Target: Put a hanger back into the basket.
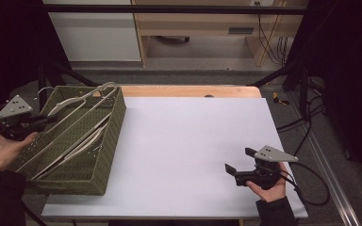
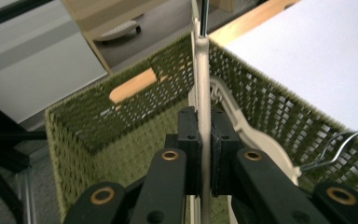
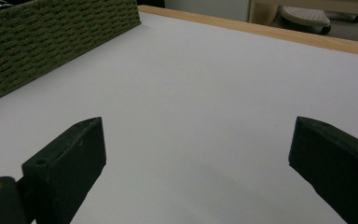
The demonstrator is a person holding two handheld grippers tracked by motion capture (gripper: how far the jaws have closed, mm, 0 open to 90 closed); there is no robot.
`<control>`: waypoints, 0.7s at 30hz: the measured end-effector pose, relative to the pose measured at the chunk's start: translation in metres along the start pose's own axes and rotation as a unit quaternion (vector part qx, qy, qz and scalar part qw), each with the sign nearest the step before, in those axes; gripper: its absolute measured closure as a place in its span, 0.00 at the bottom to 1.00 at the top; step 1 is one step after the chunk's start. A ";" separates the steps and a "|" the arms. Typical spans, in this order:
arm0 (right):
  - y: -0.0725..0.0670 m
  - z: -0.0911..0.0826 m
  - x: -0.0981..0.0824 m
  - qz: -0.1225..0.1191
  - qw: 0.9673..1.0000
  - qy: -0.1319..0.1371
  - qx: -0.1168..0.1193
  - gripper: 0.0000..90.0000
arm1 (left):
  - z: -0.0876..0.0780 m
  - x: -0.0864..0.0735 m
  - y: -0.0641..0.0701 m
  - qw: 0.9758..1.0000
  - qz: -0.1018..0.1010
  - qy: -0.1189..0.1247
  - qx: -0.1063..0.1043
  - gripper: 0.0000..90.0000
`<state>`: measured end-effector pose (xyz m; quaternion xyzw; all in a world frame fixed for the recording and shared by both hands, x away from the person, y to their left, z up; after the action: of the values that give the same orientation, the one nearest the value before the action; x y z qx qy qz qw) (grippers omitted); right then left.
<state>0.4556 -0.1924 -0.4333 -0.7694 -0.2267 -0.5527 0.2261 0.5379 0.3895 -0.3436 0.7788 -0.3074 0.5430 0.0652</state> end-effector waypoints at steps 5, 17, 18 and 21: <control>0.000 0.000 -0.001 -0.002 1.000 -0.002 0.000 0.05 | 0.004 -0.017 -0.001 1.000 -0.004 -0.020 0.002 0.94; -0.001 0.000 -0.001 -0.003 1.000 0.000 0.001 0.06 | 0.025 -0.044 0.018 0.999 -0.006 -0.034 -0.007 0.95; -0.001 0.000 -0.001 -0.004 1.000 -0.001 0.001 0.06 | 0.030 -0.053 0.022 0.999 -0.008 -0.040 -0.009 0.94; -0.001 0.001 -0.001 -0.004 1.000 -0.001 0.001 0.06 | 0.034 -0.061 0.025 0.999 -0.012 -0.050 -0.016 0.93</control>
<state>0.4552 -0.1913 -0.4343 -0.7687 -0.2302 -0.5529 0.2246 0.5376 0.3792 -0.4171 0.8072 -0.3101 0.4975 0.0689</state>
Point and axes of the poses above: each handheld gripper's, and its own axes: z roughly forward along the jaws, x roughly out of its top, y roughly to its right, the point moved 7 cm from there along z, roughly forward along the jaws, and after that the axes turned 9 degrees about y, right-handed, at the moved point
